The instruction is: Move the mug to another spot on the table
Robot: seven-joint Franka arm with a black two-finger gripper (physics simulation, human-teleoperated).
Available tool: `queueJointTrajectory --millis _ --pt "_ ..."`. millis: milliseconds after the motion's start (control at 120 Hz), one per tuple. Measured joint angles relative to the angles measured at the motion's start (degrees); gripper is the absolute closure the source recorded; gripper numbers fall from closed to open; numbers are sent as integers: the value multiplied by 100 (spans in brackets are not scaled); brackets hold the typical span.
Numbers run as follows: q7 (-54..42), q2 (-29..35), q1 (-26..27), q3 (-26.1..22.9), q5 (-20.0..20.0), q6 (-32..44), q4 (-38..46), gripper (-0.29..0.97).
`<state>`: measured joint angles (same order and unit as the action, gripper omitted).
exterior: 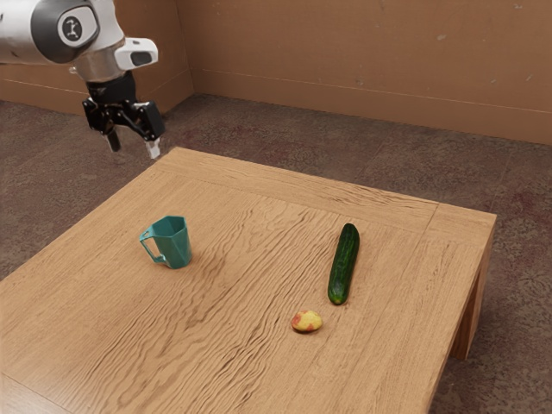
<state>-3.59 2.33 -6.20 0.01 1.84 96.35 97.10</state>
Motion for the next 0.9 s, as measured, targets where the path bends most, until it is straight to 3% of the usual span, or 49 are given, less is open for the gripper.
queueJointTrajectory --millis 200,358,533,692,900 --pt "-135 574 -355 41 -32 603 1197 0" --pt "-423 590 -429 428 -38 1509 2221 0" --pt "-1257 138 -643 472 50 2569 2576 0" --pt "-2560 -266 -851 468 696 3331 2629 0" --pt "-4362 -892 -1162 402 1058 3738 2453 0"
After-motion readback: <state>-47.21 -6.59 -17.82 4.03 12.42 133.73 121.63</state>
